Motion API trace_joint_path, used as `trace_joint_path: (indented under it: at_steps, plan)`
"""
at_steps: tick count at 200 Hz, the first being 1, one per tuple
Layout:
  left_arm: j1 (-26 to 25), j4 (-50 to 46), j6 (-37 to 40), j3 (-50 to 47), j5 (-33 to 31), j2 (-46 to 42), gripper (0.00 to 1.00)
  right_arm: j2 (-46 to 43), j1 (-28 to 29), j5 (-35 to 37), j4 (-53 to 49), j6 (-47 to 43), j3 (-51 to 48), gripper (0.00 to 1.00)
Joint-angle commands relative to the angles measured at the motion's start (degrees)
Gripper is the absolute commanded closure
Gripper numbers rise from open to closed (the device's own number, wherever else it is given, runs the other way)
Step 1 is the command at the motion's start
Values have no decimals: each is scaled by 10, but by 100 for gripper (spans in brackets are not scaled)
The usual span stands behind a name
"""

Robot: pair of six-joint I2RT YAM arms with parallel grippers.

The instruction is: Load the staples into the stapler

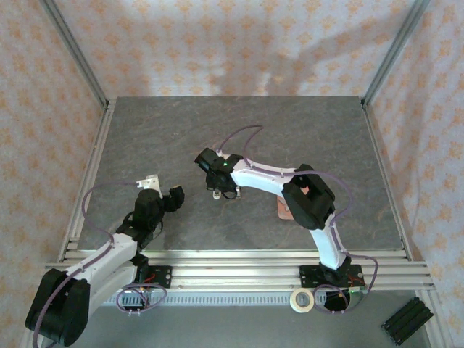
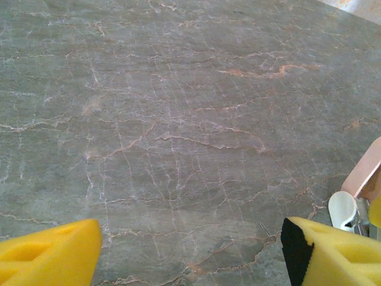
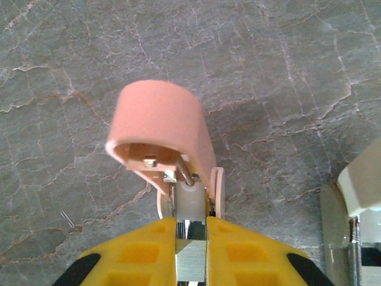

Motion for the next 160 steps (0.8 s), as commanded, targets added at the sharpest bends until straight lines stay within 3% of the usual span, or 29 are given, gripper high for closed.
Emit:
trace_joint_path:
  at_steps: [1, 102, 160]
  plan:
    - [7, 17, 2, -1, 1, 3, 21, 13, 5, 31, -22, -9, 16, 83]
    - [8, 18, 4, 0, 4, 4, 21, 19, 18, 55, -53, -44, 23, 84]
    - [9, 14, 6, 1, 9, 0, 21, -18, 18, 69, -15, -96, 20, 84]
